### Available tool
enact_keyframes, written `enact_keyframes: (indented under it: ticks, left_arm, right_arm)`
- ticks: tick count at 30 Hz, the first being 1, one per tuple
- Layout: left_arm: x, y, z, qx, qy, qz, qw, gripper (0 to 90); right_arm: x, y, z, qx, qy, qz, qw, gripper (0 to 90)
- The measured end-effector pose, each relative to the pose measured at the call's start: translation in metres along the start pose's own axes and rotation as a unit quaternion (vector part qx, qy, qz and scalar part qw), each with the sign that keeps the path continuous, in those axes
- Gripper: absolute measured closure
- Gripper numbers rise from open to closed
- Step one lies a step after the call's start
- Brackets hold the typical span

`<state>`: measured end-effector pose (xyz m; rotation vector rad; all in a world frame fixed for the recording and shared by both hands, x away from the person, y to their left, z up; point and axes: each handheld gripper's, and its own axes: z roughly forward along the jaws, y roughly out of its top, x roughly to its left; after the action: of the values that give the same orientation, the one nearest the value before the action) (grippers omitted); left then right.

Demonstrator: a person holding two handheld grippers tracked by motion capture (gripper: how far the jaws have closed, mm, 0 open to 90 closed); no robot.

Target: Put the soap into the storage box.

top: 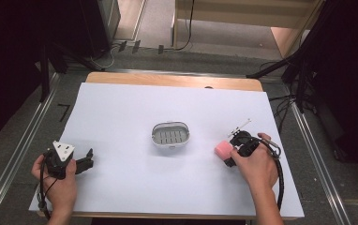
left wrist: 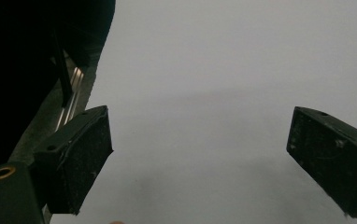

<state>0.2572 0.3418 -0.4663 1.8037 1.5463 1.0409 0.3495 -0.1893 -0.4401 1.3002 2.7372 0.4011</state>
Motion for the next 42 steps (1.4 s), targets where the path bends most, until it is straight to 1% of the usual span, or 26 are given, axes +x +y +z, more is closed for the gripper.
enact_keyframes:
  ticks: [2, 5, 6, 7, 8, 9, 10, 12, 13, 20, 21, 23, 24, 25, 26, 29, 34, 39, 42]
  left_arm:
    - [0.000, 0.000, 0.000, 0.000, 0.000, 0.000, 1.0000, 7.3]
    - [0.000, 0.000, 0.000, 0.001, 0.000, 0.001, 1.0000, 7.3]
    - [0.000, 0.000, 0.001, 0.001, 0.000, 0.001, 1.0000, 7.3]
    - [-0.001, 0.000, 0.000, 0.003, 0.000, 0.002, 1.0000, 7.3]
    - [-0.001, 0.000, 0.000, 0.003, 0.001, 0.003, 1.0000, 7.3]
    - [-0.001, 0.000, 0.001, 0.002, 0.000, 0.003, 1.0000, 7.3]
    - [-0.001, 0.000, 0.001, 0.003, 0.001, 0.003, 1.0000, 7.3]
    - [-0.001, 0.000, 0.001, 0.002, 0.000, 0.003, 1.0000, 7.3]
    - [-0.001, 0.000, 0.001, 0.002, 0.000, 0.003, 1.0000, 7.3]
    - [-0.001, 0.000, 0.001, 0.004, 0.000, 0.005, 1.0000, 7.3]
    - [-0.001, 0.000, 0.001, 0.004, 0.000, 0.005, 1.0000, 7.3]
    - [-0.001, 0.000, 0.001, 0.004, 0.000, 0.006, 1.0000, 7.3]
    - [-0.001, 0.000, 0.001, 0.004, 0.000, 0.005, 1.0000, 7.3]
    - [-0.001, 0.000, 0.001, 0.004, 0.000, 0.005, 1.0000, 7.3]
    - [-0.001, 0.000, 0.001, 0.004, 0.001, 0.005, 1.0000, 7.3]
    - [-0.001, 0.000, 0.001, 0.005, 0.000, 0.005, 1.0000, 7.3]
    - [-0.001, 0.000, 0.001, 0.005, 0.000, 0.005, 1.0000, 7.3]
    - [-0.001, 0.000, 0.001, 0.004, 0.001, 0.005, 1.0000, 7.3]
    - [-0.001, 0.000, 0.001, 0.003, 0.001, 0.004, 1.0000, 7.3]
  right_arm:
    - [0.001, 0.003, 0.002, -0.001, 0.002, 0.002, 1.0000, 15.9]
    - [0.001, 0.007, 0.003, 0.001, 0.004, -0.001, 1.0000, 17.4]
    - [0.002, 0.008, 0.003, 0.000, 0.004, 0.004, 1.0000, 17.9]
    - [0.001, 0.009, 0.004, -0.001, 0.005, 0.001, 1.0000, 18.5]
    - [0.001, 0.010, 0.004, 0.000, 0.007, 0.005, 1.0000, 19.0]
    - [0.001, 0.011, 0.005, -0.001, 0.006, 0.001, 1.0000, 19.4]
    - [0.001, 0.012, 0.005, 0.001, 0.006, 0.004, 1.0000, 19.9]
    - [0.001, 0.013, 0.007, 0.002, 0.008, 0.001, 1.0000, 20.5]
    - [0.001, 0.014, 0.007, 0.005, 0.009, 0.006, 0.9999, 21.0]
    - [0.001, 0.022, 0.009, 0.005, 0.012, 0.000, 0.9999, 26.2]
    - [0.002, 0.023, 0.009, 0.006, 0.012, 0.003, 0.9999, 27.0]
    - [0.001, 0.025, 0.009, 0.008, 0.015, 0.002, 0.9998, 31.6]
    - [0.001, 0.026, 0.010, 0.007, 0.020, 0.003, 0.9998, 35.2]
    - [0.001, 0.026, 0.010, 0.006, 0.028, 0.005, 0.9996, 36.5]
    - [0.001, 0.027, 0.010, 0.008, 0.028, 0.007, 0.9995, 36.9]
    - [0.002, 0.028, 0.012, 0.013, 0.024, 0.005, 0.9996, 37.5]
    - [0.002, 0.028, 0.016, 0.019, 0.024, 0.002, 0.9995, 38.3]
    - [0.001, 0.027, 0.015, 0.022, 0.033, -0.002, 0.9992, 38.6]
    - [0.001, 0.027, 0.013, 0.016, 0.038, -0.011, 0.9991, 38.6]
